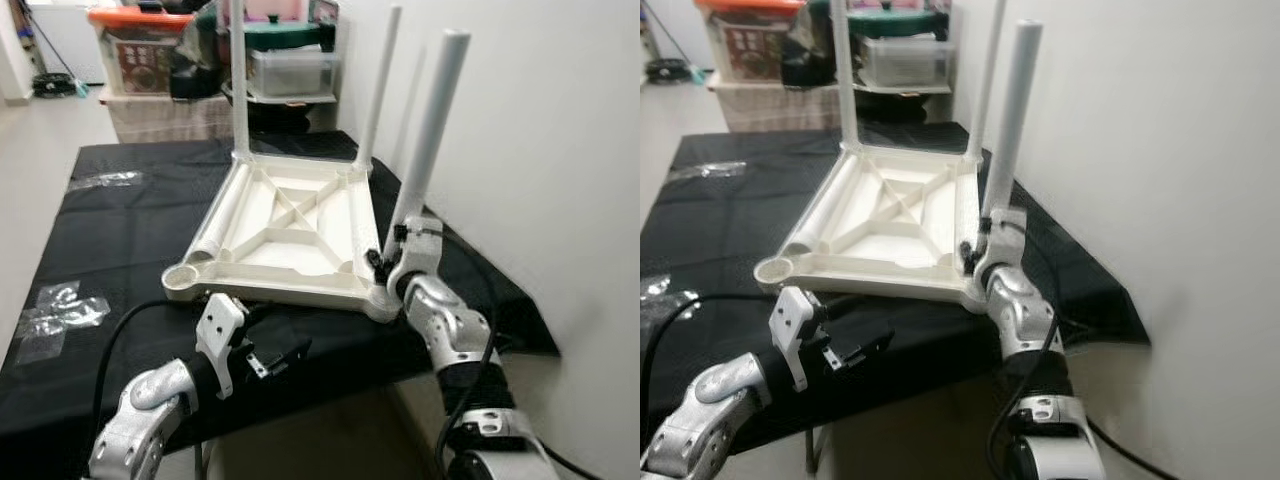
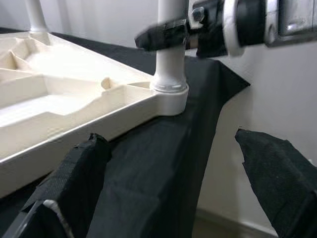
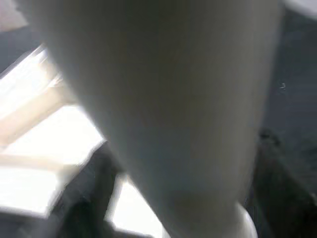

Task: Building children table

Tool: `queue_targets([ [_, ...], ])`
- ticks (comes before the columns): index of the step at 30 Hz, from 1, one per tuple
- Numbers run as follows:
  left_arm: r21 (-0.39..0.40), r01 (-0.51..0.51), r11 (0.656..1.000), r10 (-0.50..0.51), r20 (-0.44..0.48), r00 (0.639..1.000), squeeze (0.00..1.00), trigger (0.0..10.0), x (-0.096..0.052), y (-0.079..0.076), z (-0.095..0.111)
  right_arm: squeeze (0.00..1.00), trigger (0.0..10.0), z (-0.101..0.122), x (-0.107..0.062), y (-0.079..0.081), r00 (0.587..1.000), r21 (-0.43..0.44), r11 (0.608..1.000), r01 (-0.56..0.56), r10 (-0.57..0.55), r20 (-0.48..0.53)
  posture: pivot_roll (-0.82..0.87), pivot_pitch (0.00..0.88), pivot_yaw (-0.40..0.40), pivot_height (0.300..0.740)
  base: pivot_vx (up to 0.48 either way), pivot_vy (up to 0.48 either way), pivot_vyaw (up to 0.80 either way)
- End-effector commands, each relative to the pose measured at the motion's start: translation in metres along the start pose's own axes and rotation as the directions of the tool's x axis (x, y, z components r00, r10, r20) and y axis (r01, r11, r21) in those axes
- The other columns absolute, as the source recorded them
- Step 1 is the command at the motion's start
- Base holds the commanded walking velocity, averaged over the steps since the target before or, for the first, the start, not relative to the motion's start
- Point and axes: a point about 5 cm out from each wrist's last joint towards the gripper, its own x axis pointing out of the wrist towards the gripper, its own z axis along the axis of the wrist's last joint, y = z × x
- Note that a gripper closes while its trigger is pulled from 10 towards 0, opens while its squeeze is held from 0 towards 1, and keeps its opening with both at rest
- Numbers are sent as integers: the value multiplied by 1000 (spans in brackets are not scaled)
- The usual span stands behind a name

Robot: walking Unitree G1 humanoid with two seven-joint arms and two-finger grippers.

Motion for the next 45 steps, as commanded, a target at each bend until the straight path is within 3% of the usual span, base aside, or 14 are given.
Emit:
queue_targets([
  [1, 6, 7, 1000, -7, -7, 1000, 0, 10000, 2, 2, 0, 1000, 10000, 29, 1, 3, 990, -23, 995, -100, 102, 100, 32, 0, -72, 740, 0, 0, 0],
  [2, 6, 7, 1000, -7, -7, 1000, 0, 10000, 2, 2, 0, 1000, 10000, 29, 1, 3, 990, -23, 995, -100, 102, 100, 32, 0, -72, 740, 0, 0, 0],
  [3, 5, 7, 1000, -7, -4, 1000, 0, 10000, 3, 2, -1, 0, 10000, 47, -1, 1, 956, -64, 964, -258, 264, 129, 30, 0, -72, 740, 0, 0, 0],
  [9, 1, 9, 1000, -9, 4, 1000, 0, 10000, 5, 0, -1, 0, 10000, 71, -15, -6, 818, -203, 823, -531, 560, 130, 32, 0, -83, 740, 0, 0, 0],
  [10, 1, 8, 1000, -8, 5, 1000, 0, 10000, 5, 0, -1, 0, 1294, 72, -19, -6, 794, -217, 797, -564, 595, 121, 35, 0, -86, 740, 0, 0, 0],
  [11, 1, 5, 1000, -5, 6, 1000, 0, 10000, 5, -1, -1, 0, 0, 62, -14, -6, 829, -177, 825, -536, 554, 71, 37, 0, -90, 740, 0, 0, 0],
  [24, -2, 0, 1000, 0, 0, 1000, 0, 10000, 0, -1, -1, 0, 0, -13, -7, -25, 905, -39, 907, 420, -422, -49, 48, 0, -92, 740, 0, 0, 0],
  [26, -3, 4, 1000, -4, 1, 1000, 0, 10000, 1, -1, -1, 0, 10000, -9, -12, 15, 977, -13, 977, 215, -215, -9, 38, 0, -79, 740, 0, 0, 0],
  [27, -3, 8, 1000, -8, -1, 1000, 0, 10000, 1, -1, -1, 1000, 10000, 4, -14, 24, 991, 0, 992, 123, -123, 55, 33, 0, -78, 740, 0, 0, 0],
  [31, -1, 11, 1000, -11, -4, 1000, 0, 10000, 1, 0, -1, 1000, 10000, 26, -15, 25, 990, -15, 1000, 17, -15, 137, 28, 0, -78, 740, 0, 0, 0],
  [34, -1, 11, 1000, -11, -1, 1000, 0, 10000, 2, 0, -1, 0, 10000, 56, -11, 21, 957, -64, 971, -230, 238, 168, 22, 0, -78, 740, 0, 0, 0],
  [39, -4, 15, 1000, -15, 3, 1000, 0, 10000, 4, -1, -2, 0, 10000, 67, -22, 13, 832, -211, 826, -523, 549, 85, 24, 0, -81, 740, 0, 0, 0],
  [40, -4, 16, 1000, -16, 3, 1000, 0, 10000, 5, -2, -2, 0, 0, 65, -25, 11, 823, -246, 808, -535, 564, 65, 24, 0, -81, 740, 0, 0, 0],
  [45, -4, 7, 1000, -7, 4, 1000, 0, 10000, 3, 0, -1, 0, 0, 62, -4, -13, 982, -174, 971, -164, 178, 64, 31, 0, -89, 740, 0, 0, 0],
])
